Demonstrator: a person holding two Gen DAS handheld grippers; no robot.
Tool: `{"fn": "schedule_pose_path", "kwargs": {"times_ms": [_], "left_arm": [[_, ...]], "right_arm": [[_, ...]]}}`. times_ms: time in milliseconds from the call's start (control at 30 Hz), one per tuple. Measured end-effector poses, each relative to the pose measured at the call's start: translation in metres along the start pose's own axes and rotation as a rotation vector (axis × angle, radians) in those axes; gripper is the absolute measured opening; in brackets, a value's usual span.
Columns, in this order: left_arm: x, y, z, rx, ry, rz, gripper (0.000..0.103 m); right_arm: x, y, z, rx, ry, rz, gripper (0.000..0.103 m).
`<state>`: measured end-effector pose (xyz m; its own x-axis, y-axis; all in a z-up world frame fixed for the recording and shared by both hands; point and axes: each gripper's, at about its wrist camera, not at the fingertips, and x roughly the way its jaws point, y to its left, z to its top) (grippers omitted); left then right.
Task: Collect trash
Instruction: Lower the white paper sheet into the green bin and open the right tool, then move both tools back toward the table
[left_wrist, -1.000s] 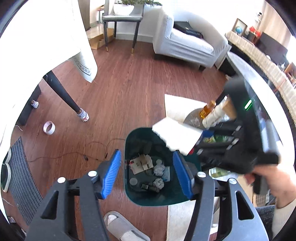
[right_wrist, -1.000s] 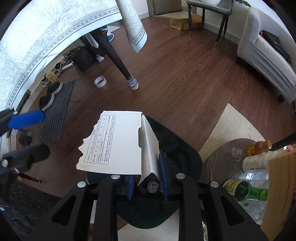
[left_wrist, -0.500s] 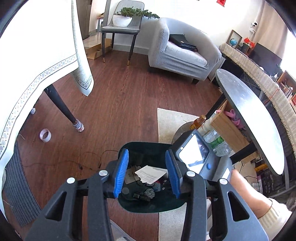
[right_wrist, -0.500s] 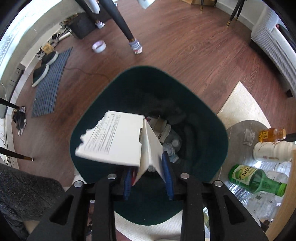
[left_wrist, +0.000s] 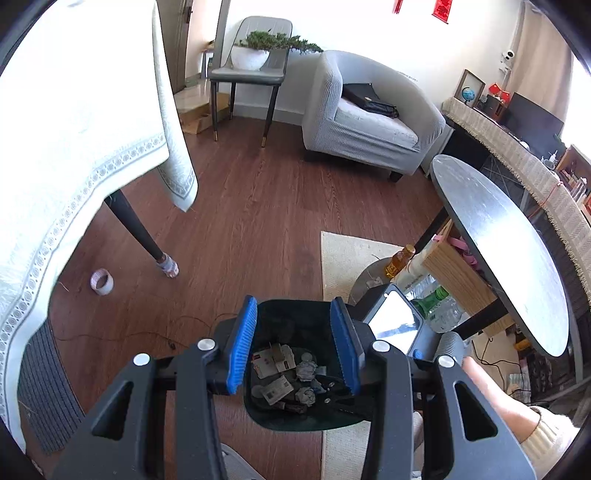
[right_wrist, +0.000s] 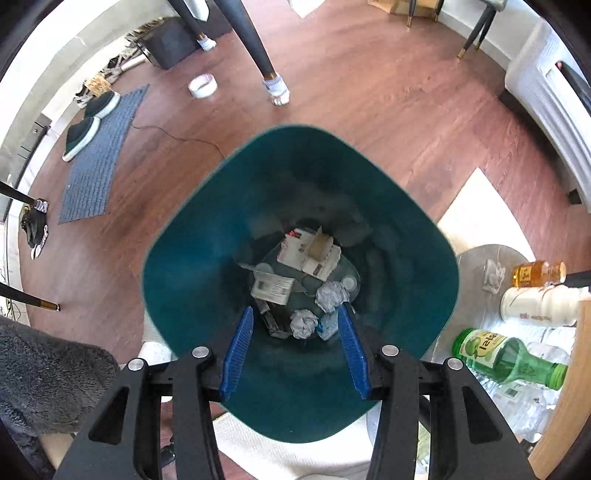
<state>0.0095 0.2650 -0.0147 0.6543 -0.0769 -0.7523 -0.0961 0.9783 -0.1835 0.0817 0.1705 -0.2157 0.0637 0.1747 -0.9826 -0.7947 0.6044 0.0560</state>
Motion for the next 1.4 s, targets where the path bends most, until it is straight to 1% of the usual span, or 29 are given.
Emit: {"fn": "schedule_pose_path", "kwargs": {"times_ms": [67,167,300,367,400,500,567,600,633,700,867,933,1000,1067,1133,1167,1233,1267,1333,1400], "left_arm": [[-0.006,-0.003,0.002,0.003,-0.017,0.003,0.044],[-0.014,-0.003,0.005,-0.006,-0.041,-0.002,0.044],[-0.028,-0.011,0.011,0.010,-0.080,0.013,0.046],[-0.033,-0.015,0.013,0.018,-0.093,0.016,0.049],[-0.036,-0.017,0.014,0.019,-0.101,0.023,0.053],[-0.042,-0.022,0.016,0.019,-0.116,0.028,0.055],[-0.046,-0.026,0.018,0.019,-0.127,0.038,0.059],[-0.049,-0.029,0.019,0.018,-0.134,0.039,0.062],[-0.052,-0.031,0.019,0.017,-0.143,0.039,0.069],[-0.058,-0.037,0.018,0.016,-0.160,0.043,0.078],[-0.073,-0.056,0.010,0.029,-0.194,0.064,0.083],[-0.080,-0.065,0.007,0.047,-0.222,0.077,0.092],[-0.089,-0.075,0.003,0.065,-0.259,0.095,0.094],[-0.092,-0.082,0.001,0.073,-0.269,0.095,0.094],[-0.093,-0.089,-0.003,0.081,-0.273,0.097,0.095],[-0.093,-0.094,-0.006,0.088,-0.271,0.102,0.095],[-0.091,-0.102,-0.011,0.104,-0.269,0.107,0.095],[-0.089,-0.104,-0.013,0.108,-0.268,0.104,0.096],[-0.085,-0.111,-0.019,0.113,-0.265,0.109,0.097],[-0.082,-0.115,-0.027,0.116,-0.263,0.120,0.098]], "right_arm": [[-0.013,0.001,0.002,-0.006,-0.035,0.002,0.048],[-0.041,0.001,0.003,-0.005,-0.116,0.009,0.048],[-0.078,-0.003,0.003,0.007,-0.223,0.006,0.048],[-0.098,-0.006,0.001,0.014,-0.277,0.001,0.048],[-0.109,-0.007,0.000,0.015,-0.305,-0.004,0.048],[-0.143,-0.013,-0.007,0.032,-0.394,-0.010,0.048],[-0.168,-0.016,-0.014,0.042,-0.454,-0.035,0.046],[-0.183,-0.019,-0.018,0.055,-0.487,-0.044,0.045],[-0.194,-0.022,-0.023,0.066,-0.513,-0.049,0.045],[-0.217,-0.027,-0.033,0.079,-0.555,-0.073,0.045],[-0.273,-0.050,-0.069,0.144,-0.648,-0.155,0.045],[-0.287,-0.059,-0.088,0.180,-0.677,-0.191,0.045],[-0.291,-0.071,-0.111,0.227,-0.688,-0.208,0.045],[-0.289,-0.084,-0.132,0.276,-0.680,-0.228,0.045],[-0.287,-0.093,-0.153,0.320,-0.682,-0.243,0.054],[-0.285,-0.098,-0.164,0.340,-0.683,-0.252,0.057],[-0.283,-0.106,-0.185,0.382,-0.692,-0.270,0.067],[-0.282,-0.111,-0.195,0.401,-0.693,-0.276,0.069],[-0.281,-0.116,-0.212,0.425,-0.686,-0.283,0.080],[-0.280,-0.116,-0.226,0.433,-0.683,-0.282,0.086]]}}
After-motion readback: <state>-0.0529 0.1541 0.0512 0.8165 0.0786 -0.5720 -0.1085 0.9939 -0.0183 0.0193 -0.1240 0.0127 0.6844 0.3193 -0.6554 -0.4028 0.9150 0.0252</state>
